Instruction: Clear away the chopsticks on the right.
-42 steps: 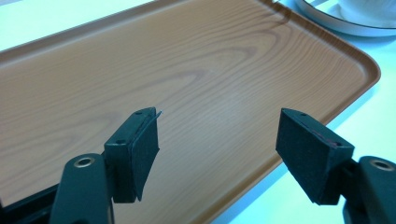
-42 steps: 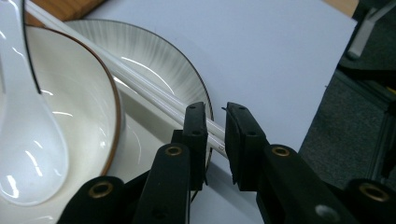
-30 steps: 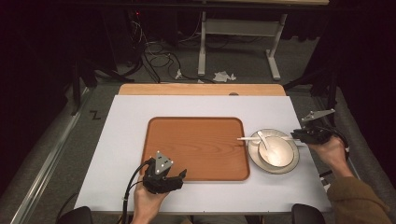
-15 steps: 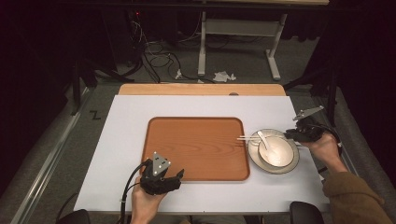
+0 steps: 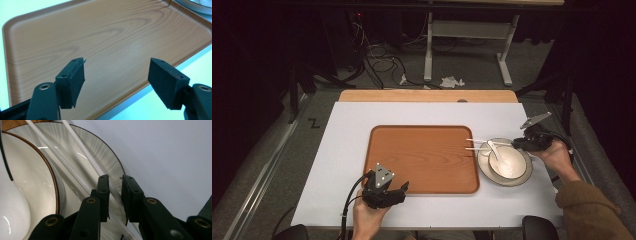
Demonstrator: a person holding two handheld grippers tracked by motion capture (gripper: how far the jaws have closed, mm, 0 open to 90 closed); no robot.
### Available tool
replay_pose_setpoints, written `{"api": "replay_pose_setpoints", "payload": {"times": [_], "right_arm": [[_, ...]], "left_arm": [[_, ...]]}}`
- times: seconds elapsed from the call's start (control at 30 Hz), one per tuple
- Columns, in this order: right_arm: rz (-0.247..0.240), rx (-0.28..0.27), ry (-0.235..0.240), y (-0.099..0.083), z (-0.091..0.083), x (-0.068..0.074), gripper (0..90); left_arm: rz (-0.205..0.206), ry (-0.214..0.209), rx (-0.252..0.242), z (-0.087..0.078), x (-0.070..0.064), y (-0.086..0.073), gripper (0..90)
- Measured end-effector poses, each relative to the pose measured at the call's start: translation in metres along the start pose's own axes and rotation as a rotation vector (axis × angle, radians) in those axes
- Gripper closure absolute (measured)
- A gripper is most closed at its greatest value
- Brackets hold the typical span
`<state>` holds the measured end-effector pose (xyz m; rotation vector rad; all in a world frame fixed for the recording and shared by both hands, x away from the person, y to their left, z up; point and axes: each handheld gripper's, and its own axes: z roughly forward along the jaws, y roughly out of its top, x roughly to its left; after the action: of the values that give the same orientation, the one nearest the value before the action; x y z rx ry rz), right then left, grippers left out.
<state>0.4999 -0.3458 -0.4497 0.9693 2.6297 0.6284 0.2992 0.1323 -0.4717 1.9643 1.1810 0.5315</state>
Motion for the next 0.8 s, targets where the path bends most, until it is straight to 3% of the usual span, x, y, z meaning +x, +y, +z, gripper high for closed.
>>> {"api": "replay_pose_setpoints", "payload": {"times": [0.37, 0.8], "right_arm": [[-0.025, -0.002, 0.038, 0.0005, 0.0016, -0.0008, 80.4], [-0.081, 0.007, -0.001, 0.0015, 0.0018, 0.0033, 84.8]], "left_arm": [[-0.006, -0.008, -0.054, -0.0069, -0.0036, 0.0011, 30.7], [-0.022, -0.032, -0.048, -0.0047, -0.0006, 0.0005, 29.9]]}}
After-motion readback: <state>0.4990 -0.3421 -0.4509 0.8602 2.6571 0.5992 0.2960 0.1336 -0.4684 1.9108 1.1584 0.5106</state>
